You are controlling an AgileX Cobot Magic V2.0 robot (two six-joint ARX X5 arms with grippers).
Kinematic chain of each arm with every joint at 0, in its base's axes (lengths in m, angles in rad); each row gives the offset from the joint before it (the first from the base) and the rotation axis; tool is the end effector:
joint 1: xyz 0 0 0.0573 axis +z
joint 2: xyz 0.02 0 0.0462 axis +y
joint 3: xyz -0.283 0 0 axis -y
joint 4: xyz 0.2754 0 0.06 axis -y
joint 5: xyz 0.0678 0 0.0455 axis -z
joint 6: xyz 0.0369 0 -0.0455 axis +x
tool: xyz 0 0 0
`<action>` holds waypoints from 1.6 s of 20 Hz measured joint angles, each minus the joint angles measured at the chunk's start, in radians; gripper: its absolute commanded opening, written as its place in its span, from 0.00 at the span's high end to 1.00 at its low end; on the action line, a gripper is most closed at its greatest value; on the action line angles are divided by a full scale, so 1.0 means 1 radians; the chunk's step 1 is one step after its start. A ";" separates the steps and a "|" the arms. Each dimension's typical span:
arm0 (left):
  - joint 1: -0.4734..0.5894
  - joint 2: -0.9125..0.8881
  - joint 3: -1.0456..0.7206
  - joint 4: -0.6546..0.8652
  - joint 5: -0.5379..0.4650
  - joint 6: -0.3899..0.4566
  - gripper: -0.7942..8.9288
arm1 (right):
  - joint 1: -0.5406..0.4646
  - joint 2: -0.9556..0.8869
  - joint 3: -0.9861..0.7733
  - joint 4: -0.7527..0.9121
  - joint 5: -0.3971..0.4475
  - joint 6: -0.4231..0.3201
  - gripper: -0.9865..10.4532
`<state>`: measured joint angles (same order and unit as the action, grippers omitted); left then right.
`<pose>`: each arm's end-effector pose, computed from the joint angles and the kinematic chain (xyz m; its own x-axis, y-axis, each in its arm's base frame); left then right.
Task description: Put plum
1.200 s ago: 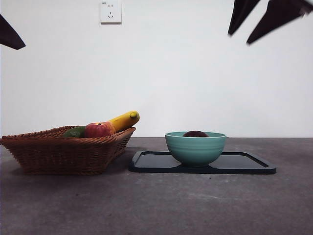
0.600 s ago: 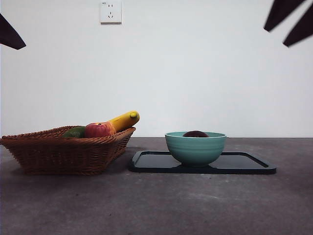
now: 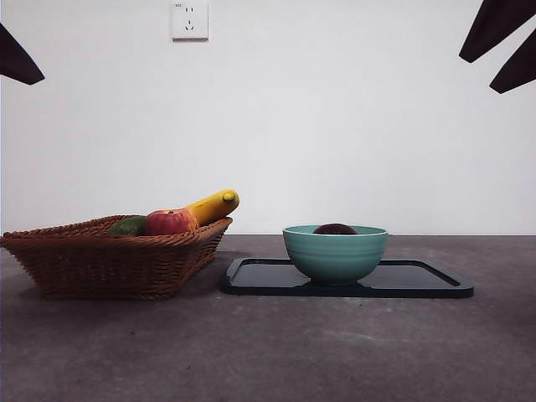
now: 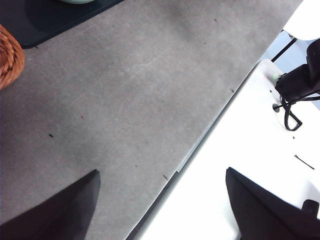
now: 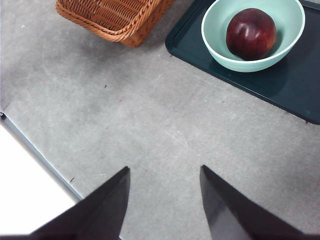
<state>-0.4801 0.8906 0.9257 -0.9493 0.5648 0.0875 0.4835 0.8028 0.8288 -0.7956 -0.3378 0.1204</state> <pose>0.1466 -0.0986 0.3148 0.2101 -0.7129 -0.6691 0.7387 0.5640 -0.3690 0.1456 0.0902 0.3028 0.4459 0.6084 -0.6565 -0.5706 0.7583 0.3152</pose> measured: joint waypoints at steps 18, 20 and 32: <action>-0.010 0.081 0.047 0.299 -0.032 -0.157 0.51 | 0.000 0.000 0.000 0.000 0.000 0.000 0.72; -0.020 0.162 0.125 0.305 -0.076 -0.169 0.51 | 0.000 0.000 0.000 0.000 0.000 0.000 0.72; -0.089 0.806 0.704 0.317 -0.204 -0.146 0.51 | 0.000 0.000 0.000 0.000 0.000 0.000 0.72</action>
<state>-0.5694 1.6962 1.6299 -0.6319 0.3603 -0.0589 0.4835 0.8028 0.8284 -0.7956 -0.3378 0.1207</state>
